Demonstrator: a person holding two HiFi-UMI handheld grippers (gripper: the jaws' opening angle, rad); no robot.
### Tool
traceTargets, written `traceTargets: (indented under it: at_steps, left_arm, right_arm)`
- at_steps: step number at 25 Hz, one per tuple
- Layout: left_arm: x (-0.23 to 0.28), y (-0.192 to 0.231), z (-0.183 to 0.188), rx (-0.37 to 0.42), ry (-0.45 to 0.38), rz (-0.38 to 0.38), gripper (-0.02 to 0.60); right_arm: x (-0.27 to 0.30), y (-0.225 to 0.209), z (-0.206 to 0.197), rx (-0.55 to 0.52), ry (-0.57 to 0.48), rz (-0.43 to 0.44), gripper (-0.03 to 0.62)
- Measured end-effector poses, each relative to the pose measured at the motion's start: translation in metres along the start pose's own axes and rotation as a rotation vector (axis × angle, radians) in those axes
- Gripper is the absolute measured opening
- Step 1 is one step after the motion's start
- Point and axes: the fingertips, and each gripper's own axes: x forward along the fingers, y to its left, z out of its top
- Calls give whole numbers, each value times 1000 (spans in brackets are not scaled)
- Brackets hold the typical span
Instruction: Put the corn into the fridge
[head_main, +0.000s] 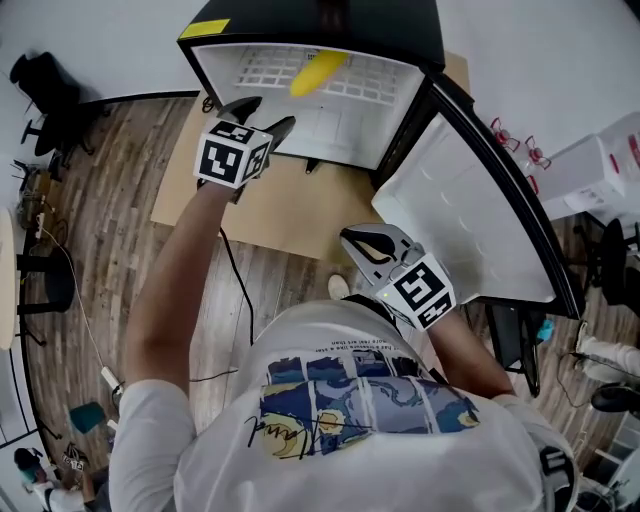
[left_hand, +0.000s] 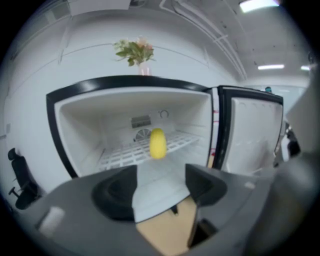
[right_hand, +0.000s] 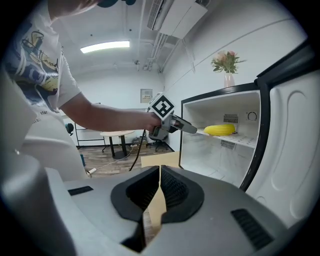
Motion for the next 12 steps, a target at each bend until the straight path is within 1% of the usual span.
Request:
traceTargets:
  at_steps: [8,12]
  left_arm:
    - [-55,-19,-34,-56,-37,-41,303]
    - [-89,-39,-52,-78,-57,-67,299]
  right_arm:
    - [-5,29,-10,19,25,-66,17]
    - [-5,49,-12,37,18,-83,17]
